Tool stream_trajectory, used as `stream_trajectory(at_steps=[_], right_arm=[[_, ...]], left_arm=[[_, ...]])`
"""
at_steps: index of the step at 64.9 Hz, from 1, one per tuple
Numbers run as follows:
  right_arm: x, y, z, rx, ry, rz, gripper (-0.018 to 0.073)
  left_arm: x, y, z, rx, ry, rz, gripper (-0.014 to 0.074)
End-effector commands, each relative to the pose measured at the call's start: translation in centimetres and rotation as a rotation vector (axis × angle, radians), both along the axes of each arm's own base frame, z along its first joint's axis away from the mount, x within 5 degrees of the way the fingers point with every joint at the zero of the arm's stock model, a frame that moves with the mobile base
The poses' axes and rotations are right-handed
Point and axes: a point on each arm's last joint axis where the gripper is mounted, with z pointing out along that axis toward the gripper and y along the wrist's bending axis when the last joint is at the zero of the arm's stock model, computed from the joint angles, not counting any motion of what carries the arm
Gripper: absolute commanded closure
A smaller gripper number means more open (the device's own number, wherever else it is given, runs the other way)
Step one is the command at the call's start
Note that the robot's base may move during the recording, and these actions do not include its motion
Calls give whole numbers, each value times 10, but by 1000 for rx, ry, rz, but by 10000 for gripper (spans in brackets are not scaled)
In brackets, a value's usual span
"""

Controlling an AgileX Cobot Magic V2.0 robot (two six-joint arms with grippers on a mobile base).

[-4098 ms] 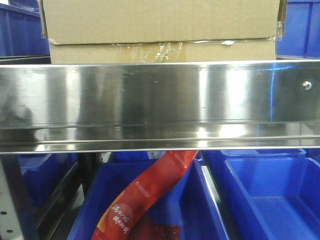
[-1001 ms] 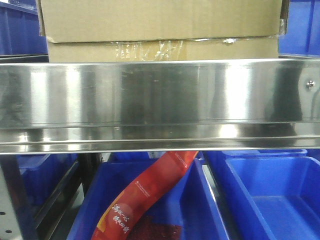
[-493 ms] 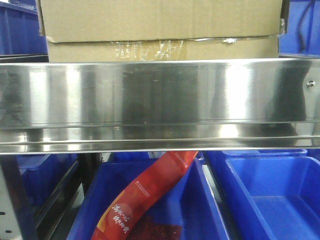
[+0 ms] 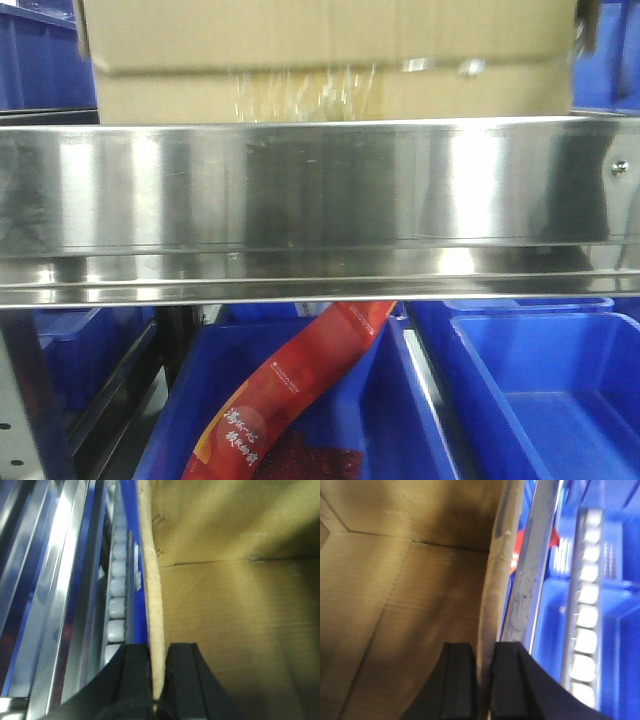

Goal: Grab carton from right shelf to conveyor
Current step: 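Lift the brown carton off the shelf with both grippers, then pull the held carton back from the shelf with both grippers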

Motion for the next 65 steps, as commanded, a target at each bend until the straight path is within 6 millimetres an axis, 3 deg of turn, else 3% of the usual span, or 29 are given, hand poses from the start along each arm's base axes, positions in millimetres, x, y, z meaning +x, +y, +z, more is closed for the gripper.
stream_trajectory(at_steps=[1,10,20,35,43,54,65], right_arm=[[-33,-9,40,14,-141,-6,624],[-68,-12,68,34,-229,10,624],[-104,-7,84,51,-279,54,624],[-144,8,62,57,-189,147,624],[-165,19,52,62,-157,227,624],[-173,32,58,128,-227,267,624],[-172,33,60,155,-252,267,624]], left_arm=[[-28,9,33,-20,-101,-6,606],[-66,10,64,-65,-185,-55,606],[-98,6,73,-43,-219,-110,606],[-133,10,46,-35,-130,-149,606],[-154,24,38,-45,-110,-149,606],[-174,39,42,-64,-141,-130,606],[-178,48,47,-36,-182,-105,606]])
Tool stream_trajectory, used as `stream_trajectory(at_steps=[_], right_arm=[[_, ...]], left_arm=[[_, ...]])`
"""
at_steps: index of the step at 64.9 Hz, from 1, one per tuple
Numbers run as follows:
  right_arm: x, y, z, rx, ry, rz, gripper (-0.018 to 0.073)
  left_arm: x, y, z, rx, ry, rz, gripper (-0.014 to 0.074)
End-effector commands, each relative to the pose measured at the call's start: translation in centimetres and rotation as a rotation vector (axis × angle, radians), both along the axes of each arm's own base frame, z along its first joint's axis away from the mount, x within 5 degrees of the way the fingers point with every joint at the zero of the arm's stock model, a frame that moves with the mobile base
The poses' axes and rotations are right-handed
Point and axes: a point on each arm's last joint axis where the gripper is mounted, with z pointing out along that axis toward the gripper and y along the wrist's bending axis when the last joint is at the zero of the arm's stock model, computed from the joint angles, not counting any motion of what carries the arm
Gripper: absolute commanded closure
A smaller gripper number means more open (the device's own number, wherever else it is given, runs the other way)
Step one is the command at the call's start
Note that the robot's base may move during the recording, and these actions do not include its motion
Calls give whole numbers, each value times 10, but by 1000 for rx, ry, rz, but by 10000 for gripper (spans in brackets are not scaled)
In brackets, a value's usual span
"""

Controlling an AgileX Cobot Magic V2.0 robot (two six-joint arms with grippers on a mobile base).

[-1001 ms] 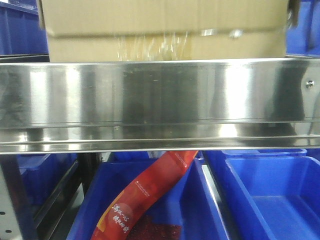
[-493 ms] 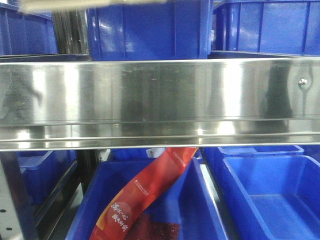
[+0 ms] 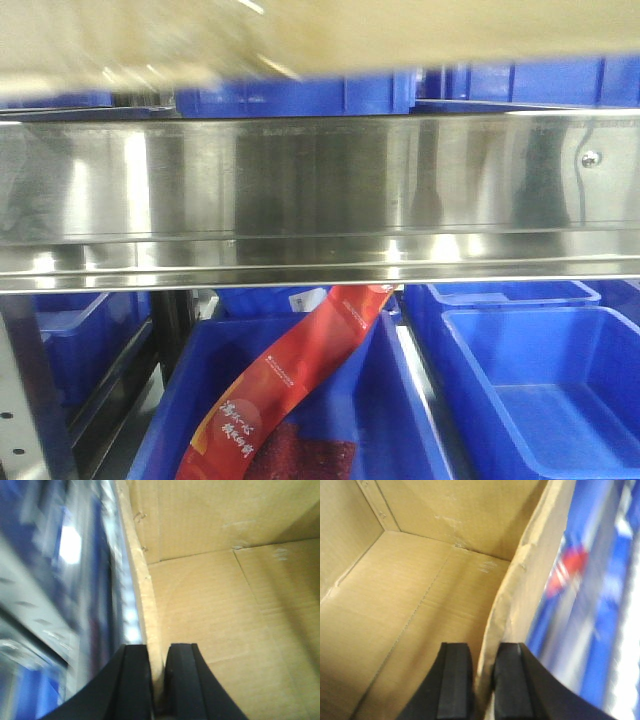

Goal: Grab carton from right shelf to conveyor
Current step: 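Pull the held carton back from the shelf with both grippers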

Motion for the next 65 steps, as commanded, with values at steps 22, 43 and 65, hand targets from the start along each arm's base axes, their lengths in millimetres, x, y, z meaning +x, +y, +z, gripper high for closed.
stream_trajectory(at_steps=[22,43,65], right_arm=[[-7,4,14,92,-84,42,625],[-7,4,14,96,-89,41,625],[-7,4,14,96,-89,41,625]], left_arm=[[-1,-2,6,-12,-62,-30,606],[-1,-2,6,-12,-62,-30,606],[-1,-2,6,-12,-62,-30,606]])
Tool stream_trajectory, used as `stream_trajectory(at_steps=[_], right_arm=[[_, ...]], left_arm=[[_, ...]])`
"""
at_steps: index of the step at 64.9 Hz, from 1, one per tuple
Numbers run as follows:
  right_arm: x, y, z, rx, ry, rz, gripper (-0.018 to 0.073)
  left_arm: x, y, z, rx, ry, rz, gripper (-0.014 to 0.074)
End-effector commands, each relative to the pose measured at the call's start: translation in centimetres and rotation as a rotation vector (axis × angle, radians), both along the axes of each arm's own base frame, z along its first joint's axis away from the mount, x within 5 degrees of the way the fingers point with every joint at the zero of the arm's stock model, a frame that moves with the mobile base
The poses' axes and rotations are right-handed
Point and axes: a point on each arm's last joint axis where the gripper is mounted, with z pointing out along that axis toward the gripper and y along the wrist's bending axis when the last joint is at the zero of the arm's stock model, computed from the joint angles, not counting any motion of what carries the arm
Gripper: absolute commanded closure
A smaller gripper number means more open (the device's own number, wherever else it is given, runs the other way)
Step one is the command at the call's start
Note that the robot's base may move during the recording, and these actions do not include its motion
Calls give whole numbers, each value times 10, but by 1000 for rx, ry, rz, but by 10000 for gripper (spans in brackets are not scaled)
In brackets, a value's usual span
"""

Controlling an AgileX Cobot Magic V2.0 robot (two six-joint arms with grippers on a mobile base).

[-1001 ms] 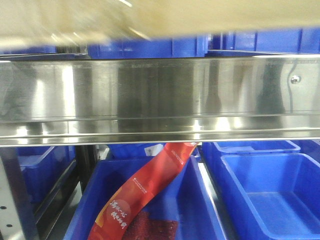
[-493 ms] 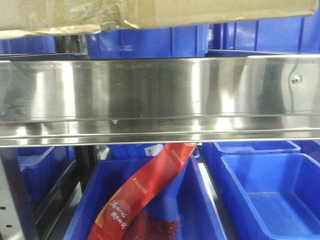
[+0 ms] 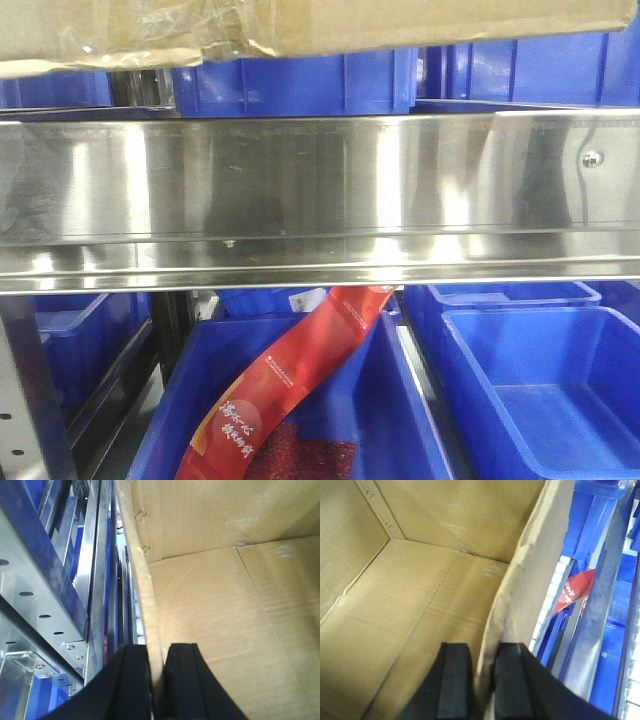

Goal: Grab carton from right shelf to conveyor
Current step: 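Pull the held carton back from the shelf with both grippers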

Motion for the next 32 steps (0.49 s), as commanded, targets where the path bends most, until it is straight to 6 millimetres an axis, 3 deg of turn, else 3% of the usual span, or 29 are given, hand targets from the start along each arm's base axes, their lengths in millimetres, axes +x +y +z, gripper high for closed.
stream_trajectory(at_steps=[1,32], right_arm=[[-8,3,12,76,-68,41,625],[-8,3,12,77,-69,41,625]], left_arm=[[-1,-3,5,-21,-47,-38,606],[-1,-3,5,-21,-47,-38,606]])
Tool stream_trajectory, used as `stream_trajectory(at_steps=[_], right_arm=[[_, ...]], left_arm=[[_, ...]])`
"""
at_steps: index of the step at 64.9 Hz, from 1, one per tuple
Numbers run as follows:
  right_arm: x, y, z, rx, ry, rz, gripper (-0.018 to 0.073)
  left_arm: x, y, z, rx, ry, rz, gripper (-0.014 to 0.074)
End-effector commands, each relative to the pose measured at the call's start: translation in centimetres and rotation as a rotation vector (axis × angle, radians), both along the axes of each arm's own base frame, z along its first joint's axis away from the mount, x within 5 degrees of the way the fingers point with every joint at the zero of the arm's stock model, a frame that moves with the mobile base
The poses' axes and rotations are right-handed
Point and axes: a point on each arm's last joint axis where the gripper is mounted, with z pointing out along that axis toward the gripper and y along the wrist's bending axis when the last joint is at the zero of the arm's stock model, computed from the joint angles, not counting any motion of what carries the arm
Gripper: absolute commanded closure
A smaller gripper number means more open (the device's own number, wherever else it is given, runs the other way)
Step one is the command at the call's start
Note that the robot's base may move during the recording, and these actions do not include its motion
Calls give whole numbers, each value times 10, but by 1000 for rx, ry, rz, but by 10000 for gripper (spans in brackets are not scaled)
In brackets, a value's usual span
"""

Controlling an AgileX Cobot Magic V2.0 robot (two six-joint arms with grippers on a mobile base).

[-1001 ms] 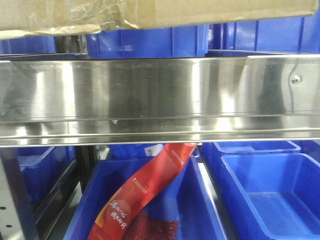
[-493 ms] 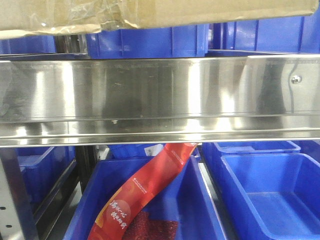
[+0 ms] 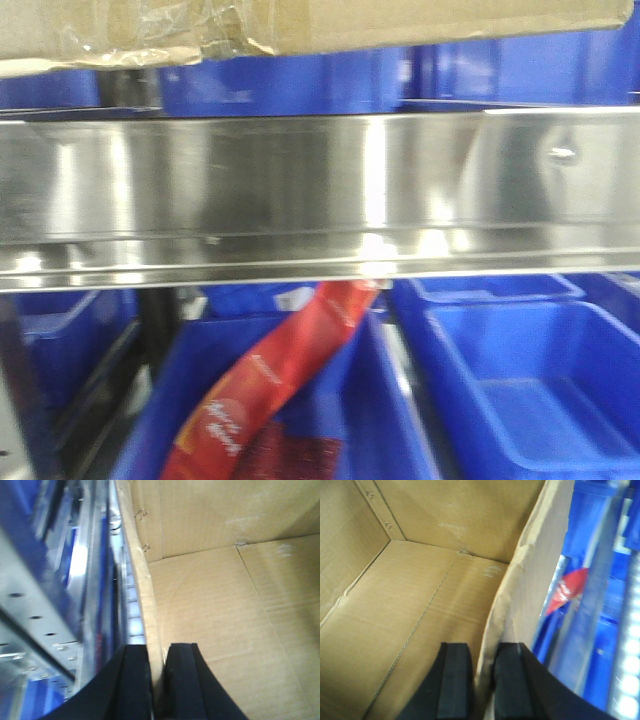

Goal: Grab carton from right shelf to conveyor
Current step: 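Pull the held carton back from the shelf with both grippers, then hold the carton with both grippers while the base turns and drives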

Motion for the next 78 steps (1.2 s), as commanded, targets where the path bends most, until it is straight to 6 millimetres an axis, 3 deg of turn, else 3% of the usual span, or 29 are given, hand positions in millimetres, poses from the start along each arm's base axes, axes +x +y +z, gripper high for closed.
stream_trajectory(at_steps=[1,78], right_arm=[[-8,2,11,71,-63,41,625],[-8,2,12,73,-65,40,625]], left_arm=[[-1,-3,5,-22,-46,-41,606],[0,-4,5,-20,-44,-41,606]])
